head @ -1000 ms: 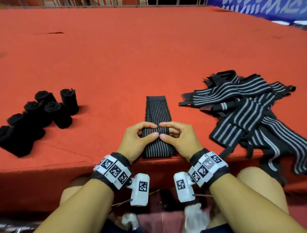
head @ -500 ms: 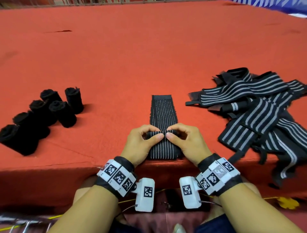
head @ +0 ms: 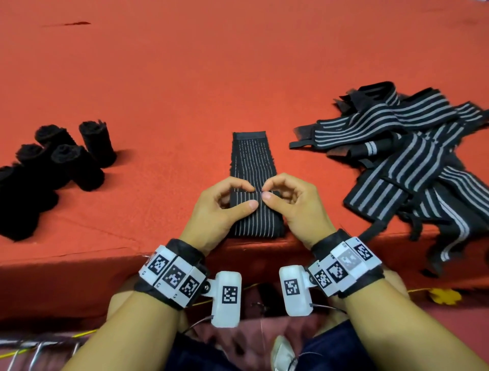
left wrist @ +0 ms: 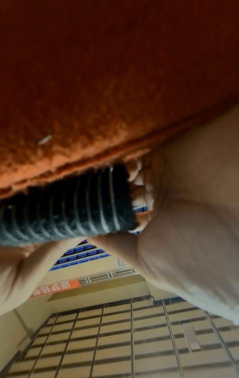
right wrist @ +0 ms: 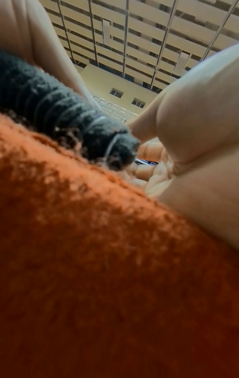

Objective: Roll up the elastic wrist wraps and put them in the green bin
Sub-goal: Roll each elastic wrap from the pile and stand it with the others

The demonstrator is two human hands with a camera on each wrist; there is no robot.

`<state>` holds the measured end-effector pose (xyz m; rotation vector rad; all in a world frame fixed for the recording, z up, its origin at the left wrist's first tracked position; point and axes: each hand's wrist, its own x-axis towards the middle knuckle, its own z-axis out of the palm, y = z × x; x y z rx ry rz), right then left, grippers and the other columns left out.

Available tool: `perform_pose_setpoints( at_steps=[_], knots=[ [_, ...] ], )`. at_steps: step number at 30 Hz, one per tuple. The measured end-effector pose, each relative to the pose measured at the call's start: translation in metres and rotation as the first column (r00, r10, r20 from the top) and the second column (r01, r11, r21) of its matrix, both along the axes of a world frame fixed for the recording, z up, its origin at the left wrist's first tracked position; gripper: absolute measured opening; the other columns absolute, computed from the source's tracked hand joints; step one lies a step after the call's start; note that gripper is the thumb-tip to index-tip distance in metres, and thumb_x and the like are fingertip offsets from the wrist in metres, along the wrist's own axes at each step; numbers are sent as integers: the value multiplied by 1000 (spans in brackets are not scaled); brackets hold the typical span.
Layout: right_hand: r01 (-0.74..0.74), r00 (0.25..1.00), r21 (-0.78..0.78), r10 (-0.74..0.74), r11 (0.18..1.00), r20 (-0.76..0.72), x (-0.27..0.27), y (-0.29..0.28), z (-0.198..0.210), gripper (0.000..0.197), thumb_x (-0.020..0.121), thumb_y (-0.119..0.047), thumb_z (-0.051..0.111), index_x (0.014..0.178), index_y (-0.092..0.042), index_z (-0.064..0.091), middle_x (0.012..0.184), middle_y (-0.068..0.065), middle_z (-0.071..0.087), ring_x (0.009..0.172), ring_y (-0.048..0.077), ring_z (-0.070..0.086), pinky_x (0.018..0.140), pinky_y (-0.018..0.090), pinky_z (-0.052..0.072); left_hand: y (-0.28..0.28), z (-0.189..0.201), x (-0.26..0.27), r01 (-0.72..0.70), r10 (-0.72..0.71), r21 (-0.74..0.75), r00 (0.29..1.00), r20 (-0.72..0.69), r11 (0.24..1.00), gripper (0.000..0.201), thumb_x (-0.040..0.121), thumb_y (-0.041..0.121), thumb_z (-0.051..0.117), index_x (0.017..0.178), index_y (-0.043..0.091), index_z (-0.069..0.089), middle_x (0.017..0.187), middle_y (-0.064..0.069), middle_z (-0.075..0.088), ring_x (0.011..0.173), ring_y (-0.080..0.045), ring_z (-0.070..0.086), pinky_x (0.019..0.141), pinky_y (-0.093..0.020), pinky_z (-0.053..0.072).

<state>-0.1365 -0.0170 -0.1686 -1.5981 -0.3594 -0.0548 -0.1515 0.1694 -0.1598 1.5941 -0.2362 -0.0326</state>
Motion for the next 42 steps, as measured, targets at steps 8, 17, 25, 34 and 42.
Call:
perform_pose_setpoints(
  at_steps=[8, 17, 25, 34, 42],
  knots=[
    [-16, 1000, -79, 14, 997, -25, -5, -5, 2, 25, 81, -8, 81, 101, -21, 73, 100, -1, 75, 93, 11, 69, 84, 32, 55, -2, -2, -3, -121, 121, -2, 990, -73, 993, 16, 84, 8, 79, 98, 15, 74, 88, -6, 78, 82, -18, 74, 74, -33, 58],
    [65, 997, -116, -68, 991, -27, -2, 3, -1, 17, 92, -25, 71, 91, -8, 74, 86, 18, 73, 78, 23, 68, 78, 50, 58, -1, 2, 3, -83, 86, 83, 996, -27, 993, 12, 86, 18, 78, 92, 8, 74, 89, -8, 76, 85, -16, 70, 83, -40, 57],
    [3, 1000, -42, -3, 999, 11, -5, -2, 2, 18, 90, -10, 73, 107, -13, 70, 100, -5, 73, 94, 4, 67, 85, 23, 51, -5, -2, -1, -144, 148, 81, 988, -51, 986, 32, 90, 36, 73, 84, 5, 72, 82, -14, 73, 75, -19, 66, 75, -49, 55],
    [-18, 1000, 204, 23, 979, -20, -4, -7, -2, 16, 79, -23, 75, 95, -20, 74, 85, -3, 73, 79, 10, 65, 74, 22, 52, 0, -1, 4, -308, 307, 14, 942, -133, 951, 29, 102, 31, 58, 84, 12, 71, 67, 4, 62, 58, -9, 53, 51, -23, 44],
    [-58, 998, 171, 63, 984, -21, -7, -7, 1, 18, 75, -30, 76, 91, -22, 75, 82, -2, 70, 77, 13, 62, 72, 26, 51, 2, -6, 13, -232, 291, 345, 948, -129, 909, 19, 83, 15, 71, 87, 34, 69, 76, -4, 76, 76, -31, 74, 75, -53, 61]
  ],
)
